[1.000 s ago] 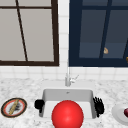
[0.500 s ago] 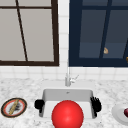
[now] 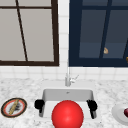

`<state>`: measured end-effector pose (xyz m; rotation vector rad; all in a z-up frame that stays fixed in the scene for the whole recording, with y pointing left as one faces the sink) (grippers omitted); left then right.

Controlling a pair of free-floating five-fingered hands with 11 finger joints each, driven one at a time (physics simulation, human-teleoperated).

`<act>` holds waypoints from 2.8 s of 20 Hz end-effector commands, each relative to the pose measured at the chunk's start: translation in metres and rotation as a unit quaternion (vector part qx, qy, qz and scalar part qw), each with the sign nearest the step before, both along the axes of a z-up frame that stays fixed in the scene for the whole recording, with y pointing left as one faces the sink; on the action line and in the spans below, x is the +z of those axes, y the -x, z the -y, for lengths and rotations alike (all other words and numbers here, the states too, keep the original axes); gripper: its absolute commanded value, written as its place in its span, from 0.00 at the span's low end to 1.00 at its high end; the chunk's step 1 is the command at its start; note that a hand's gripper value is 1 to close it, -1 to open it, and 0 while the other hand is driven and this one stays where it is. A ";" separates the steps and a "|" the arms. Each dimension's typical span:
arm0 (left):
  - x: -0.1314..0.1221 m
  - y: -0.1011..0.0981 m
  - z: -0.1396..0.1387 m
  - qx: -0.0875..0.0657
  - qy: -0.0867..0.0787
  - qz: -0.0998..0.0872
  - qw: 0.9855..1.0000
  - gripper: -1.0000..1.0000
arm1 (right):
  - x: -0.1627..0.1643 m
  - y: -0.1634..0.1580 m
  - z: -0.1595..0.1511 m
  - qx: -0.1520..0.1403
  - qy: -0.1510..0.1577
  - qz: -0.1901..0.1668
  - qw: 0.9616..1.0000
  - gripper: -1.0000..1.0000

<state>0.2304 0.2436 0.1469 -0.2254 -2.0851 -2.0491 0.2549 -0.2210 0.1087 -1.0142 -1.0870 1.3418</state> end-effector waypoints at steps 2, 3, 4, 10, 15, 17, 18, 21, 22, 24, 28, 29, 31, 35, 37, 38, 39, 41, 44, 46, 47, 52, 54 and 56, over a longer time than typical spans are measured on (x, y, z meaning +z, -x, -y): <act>0.000 0.000 0.000 0.000 0.000 0.000 1.000 0.50 | 0.000 -0.010 -0.015 0.003 0.018 -0.075 0.997 0.00; 0.000 0.000 0.000 0.000 0.000 0.000 1.000 0.50 | 0.000 -0.012 -0.018 0.002 0.020 -0.089 0.996 0.00; 0.000 0.000 0.000 0.000 0.000 0.000 1.000 0.50 | 0.000 -0.015 -0.021 0.001 0.021 -0.102 0.995 0.00; 0.000 0.000 0.000 0.000 0.000 0.000 1.000 0.50 | 0.000 -0.032 -0.043 -0.003 0.024 -0.184 0.983 0.00; 0.000 0.000 0.000 0.000 0.000 0.000 1.000 0.50 | 0.012 -0.049 -0.057 -0.006 0.031 -0.247 0.969 0.00; 0.000 0.000 0.000 0.000 0.000 0.000 1.000 0.50 | 0.012 -0.058 -0.064 -0.007 0.032 -0.264 0.964 0.00; 0.000 0.000 0.000 0.000 0.000 0.000 1.000 0.50 | 0.009 -0.065 -0.068 -0.008 0.033 -0.266 0.963 0.00; 0.000 0.000 0.000 0.000 0.000 0.000 1.000 0.50 | 0.009 -0.081 -0.077 -0.013 0.037 -0.258 0.965 0.00; 0.000 0.000 0.000 0.000 0.000 0.000 1.000 0.50 | 0.008 -0.084 -0.080 -0.014 0.039 -0.258 0.965 0.00; 0.000 0.000 0.000 0.000 0.000 0.000 1.000 0.50 | 0.008 -0.088 -0.085 -0.015 0.042 -0.251 0.967 0.00; 0.000 0.000 0.000 0.000 0.000 0.000 1.000 0.50 | -0.006 -0.101 -0.107 -0.023 0.041 -0.260 0.964 0.00; 0.000 0.000 0.000 0.000 0.000 0.000 1.000 0.50 | -0.010 -0.103 -0.110 -0.027 0.044 -0.262 0.964 0.00; 0.000 0.000 0.000 0.000 0.000 0.000 1.000 0.50 | -0.016 -0.111 -0.118 -0.034 0.054 -0.274 0.960 0.00; 0.000 0.000 0.000 0.000 0.000 0.000 1.000 0.50 | -0.033 -0.123 -0.129 -0.038 0.076 -0.277 0.957 0.00; 0.000 0.000 0.000 0.000 0.000 0.000 1.000 0.50 | -0.042 -0.129 -0.133 -0.036 0.080 -0.269 0.959 0.00; 0.000 0.000 0.000 0.000 0.000 0.000 1.000 0.50 | -0.047 -0.129 -0.132 -0.036 0.079 -0.265 0.960 0.00; 0.000 0.000 0.000 0.000 0.000 0.000 1.000 0.50 | -0.051 -0.128 -0.133 -0.036 0.078 -0.262 0.961 0.00; 0.000 0.000 0.000 0.000 0.000 0.000 1.000 0.50 | -0.057 -0.127 -0.135 -0.034 0.077 -0.260 0.962 0.00; 0.000 0.000 0.000 0.000 0.000 0.000 1.000 0.50 | -0.065 -0.128 -0.144 -0.037 0.081 -0.259 0.962 0.00; 0.000 0.000 0.000 0.000 0.000 0.000 1.000 0.50 | -0.072 -0.134 -0.148 -0.039 0.084 -0.259 0.961 0.00; 0.000 0.000 0.000 0.000 0.000 0.000 1.000 0.50 | -0.075 -0.136 -0.149 -0.040 0.086 -0.260 0.961 0.00; 0.000 0.000 0.000 0.000 0.000 0.000 1.000 0.50 | -0.090 -0.149 -0.155 -0.041 0.087 -0.263 0.960 0.00; 0.000 0.000 0.000 0.000 0.000 0.000 1.000 0.50 | -0.098 -0.152 -0.155 -0.041 0.087 -0.262 0.960 0.00; 0.000 0.000 0.000 0.000 0.000 0.000 1.000 0.50 | -0.106 -0.150 -0.154 -0.037 0.084 -0.257 0.962 0.00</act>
